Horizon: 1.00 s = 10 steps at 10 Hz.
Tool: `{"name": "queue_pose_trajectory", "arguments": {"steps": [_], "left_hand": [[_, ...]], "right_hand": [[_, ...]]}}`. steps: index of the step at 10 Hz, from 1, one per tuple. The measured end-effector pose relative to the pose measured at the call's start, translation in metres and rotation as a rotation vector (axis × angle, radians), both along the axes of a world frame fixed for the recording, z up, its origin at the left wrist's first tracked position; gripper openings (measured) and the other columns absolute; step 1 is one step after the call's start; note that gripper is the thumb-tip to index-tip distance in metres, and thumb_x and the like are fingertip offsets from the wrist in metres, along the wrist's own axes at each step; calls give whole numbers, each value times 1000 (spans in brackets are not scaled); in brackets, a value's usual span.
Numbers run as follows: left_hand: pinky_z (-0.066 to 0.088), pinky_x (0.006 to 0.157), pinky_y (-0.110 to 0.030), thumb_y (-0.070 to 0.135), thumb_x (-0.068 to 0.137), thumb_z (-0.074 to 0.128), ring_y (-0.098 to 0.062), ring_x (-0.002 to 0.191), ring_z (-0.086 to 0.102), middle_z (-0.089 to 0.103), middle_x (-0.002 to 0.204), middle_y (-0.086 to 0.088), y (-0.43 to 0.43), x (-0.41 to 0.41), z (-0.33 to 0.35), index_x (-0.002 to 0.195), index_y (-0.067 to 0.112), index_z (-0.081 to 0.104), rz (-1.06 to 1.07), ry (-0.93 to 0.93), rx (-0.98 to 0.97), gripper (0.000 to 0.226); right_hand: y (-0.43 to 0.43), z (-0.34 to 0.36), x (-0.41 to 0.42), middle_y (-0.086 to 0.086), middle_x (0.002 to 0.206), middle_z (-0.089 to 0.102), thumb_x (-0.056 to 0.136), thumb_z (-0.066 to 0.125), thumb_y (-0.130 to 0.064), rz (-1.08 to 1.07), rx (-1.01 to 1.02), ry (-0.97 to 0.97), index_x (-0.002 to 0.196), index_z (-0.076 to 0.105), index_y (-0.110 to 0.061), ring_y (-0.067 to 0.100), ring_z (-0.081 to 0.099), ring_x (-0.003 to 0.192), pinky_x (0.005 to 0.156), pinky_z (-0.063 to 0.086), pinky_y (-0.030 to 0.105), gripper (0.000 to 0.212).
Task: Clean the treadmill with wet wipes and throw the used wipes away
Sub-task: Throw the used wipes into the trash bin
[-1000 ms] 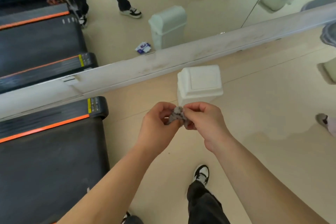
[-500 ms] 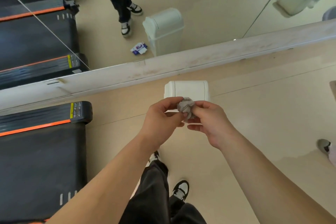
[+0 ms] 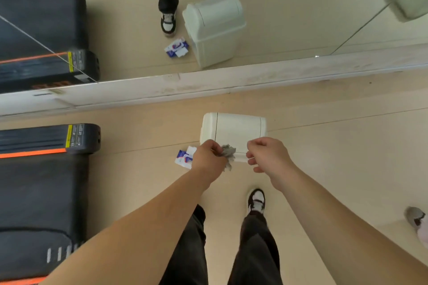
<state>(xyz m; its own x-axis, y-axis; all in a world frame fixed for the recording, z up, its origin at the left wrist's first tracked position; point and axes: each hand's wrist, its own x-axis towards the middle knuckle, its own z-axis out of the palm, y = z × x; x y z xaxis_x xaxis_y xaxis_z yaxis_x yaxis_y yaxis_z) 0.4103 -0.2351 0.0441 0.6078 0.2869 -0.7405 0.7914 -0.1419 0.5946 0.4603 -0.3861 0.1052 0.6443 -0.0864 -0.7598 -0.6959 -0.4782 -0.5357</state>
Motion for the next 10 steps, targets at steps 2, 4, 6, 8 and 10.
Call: {"name": "queue_pose_trajectory", "arguments": {"steps": [2, 4, 6, 8, 10], "left_hand": [[51, 65, -23, 5, 82, 62, -23, 84, 66, 68, 92, 4, -31, 38, -97, 80, 24, 61, -81, 101, 152, 19], [50, 87, -30, 7, 90, 55, -29, 112, 60, 44, 140, -5, -54, 68, -179, 137, 20, 58, -308, 187, 155, 49], [19, 124, -52, 16, 93, 48, -30, 153, 19, 24, 163, -9, -64, 71, -211, 151, 18, 35, -846, 442, 267, 59], [57, 90, -41, 11, 94, 50, -27, 103, 62, 62, 116, -9, -57, 73, -168, 114, 12, 59, -670, 290, 333, 21], [39, 55, -28, 20, 96, 44, -22, 71, 54, 59, 76, -2, -66, 76, -33, 78, 14, 54, -522, 54, 379, 21]], "right_hand": [[-30, -44, 39, 12, 94, 75, 98, 59, -23, 109, 39, 126, 94, 70, -14, 20, 66, 73, 68, 55, 35, 15], [-60, -84, 74, 12, 93, 76, 97, 58, -21, 165, -20, 138, 94, 71, -12, 20, 66, 72, 67, 54, 35, 17], [-73, -103, 79, 7, 90, 75, 98, 58, -24, 198, -11, 173, 95, 72, -16, 20, 69, 78, 78, 60, 41, 17], [-75, -82, 77, 7, 91, 75, 99, 57, -25, 177, 10, 173, 95, 72, -16, 21, 70, 81, 80, 60, 42, 17], [-66, -8, 71, 11, 91, 75, 99, 55, -24, 148, 69, 107, 94, 71, -15, 21, 67, 75, 73, 57, 39, 18]]}}
